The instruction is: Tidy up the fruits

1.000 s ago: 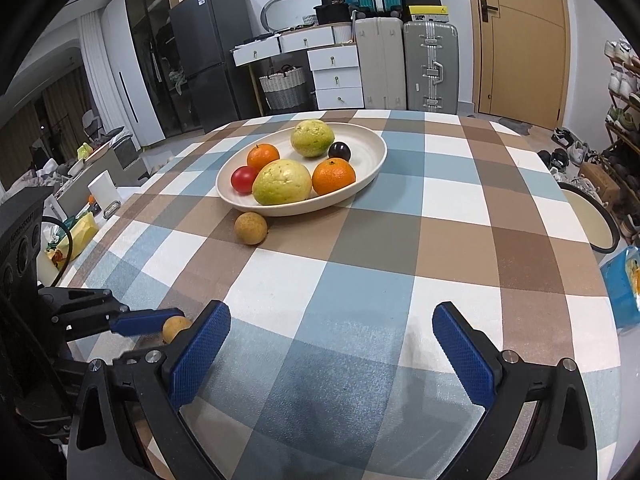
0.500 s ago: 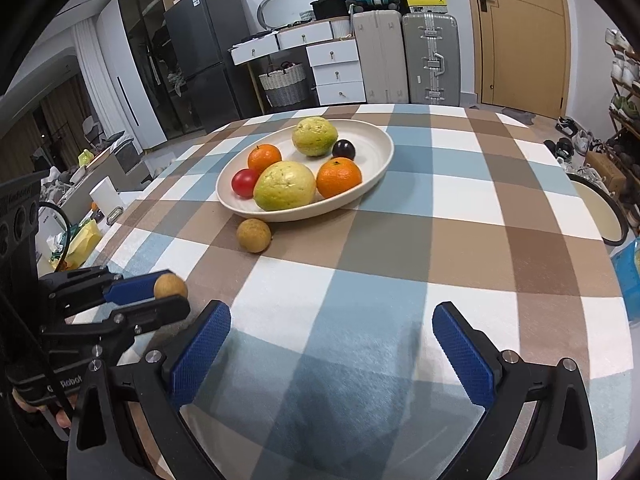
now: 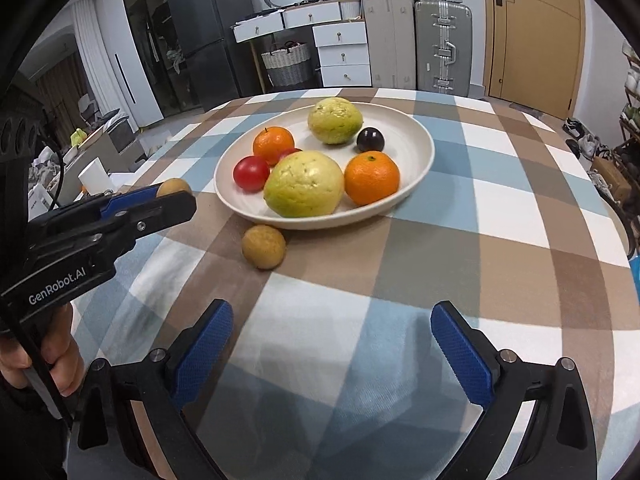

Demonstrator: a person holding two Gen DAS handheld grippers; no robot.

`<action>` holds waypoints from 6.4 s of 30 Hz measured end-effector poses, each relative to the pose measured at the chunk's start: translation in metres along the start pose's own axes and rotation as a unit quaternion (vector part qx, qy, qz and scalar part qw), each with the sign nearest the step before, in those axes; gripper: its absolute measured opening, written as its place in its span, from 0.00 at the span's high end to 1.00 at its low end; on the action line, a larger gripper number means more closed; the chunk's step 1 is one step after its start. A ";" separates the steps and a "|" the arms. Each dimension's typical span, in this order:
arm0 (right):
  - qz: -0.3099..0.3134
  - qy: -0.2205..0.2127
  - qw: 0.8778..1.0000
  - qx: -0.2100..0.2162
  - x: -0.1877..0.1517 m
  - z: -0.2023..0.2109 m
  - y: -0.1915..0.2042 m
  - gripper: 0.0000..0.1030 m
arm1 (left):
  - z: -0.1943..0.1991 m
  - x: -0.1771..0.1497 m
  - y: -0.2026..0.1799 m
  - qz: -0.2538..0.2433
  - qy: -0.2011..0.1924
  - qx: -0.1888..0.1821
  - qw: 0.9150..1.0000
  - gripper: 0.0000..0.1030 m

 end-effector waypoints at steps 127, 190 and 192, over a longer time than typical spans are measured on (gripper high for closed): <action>-0.016 -0.161 0.987 0.020 0.054 0.029 -0.037 0.00 | -0.008 0.023 0.007 0.034 -0.077 0.034 0.996 0.01; 0.035 -0.196 0.980 -0.005 0.030 0.052 -0.015 0.00 | 0.024 -0.007 0.003 0.037 -0.094 0.049 0.994 0.01; 0.034 -0.196 0.980 -0.005 0.030 0.052 -0.015 0.00 | 0.024 -0.006 0.003 0.039 -0.094 0.049 0.994 0.01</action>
Point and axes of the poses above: each gripper's, at about its wrist camera, not at the fingertips, and z roughly against the way its jaws point, y to its left, x to its top, the point moved 4 cm from there along -z, roughly the way its jaws point, and after that the axes turned 8 degrees about y, right-handed, at the moved point
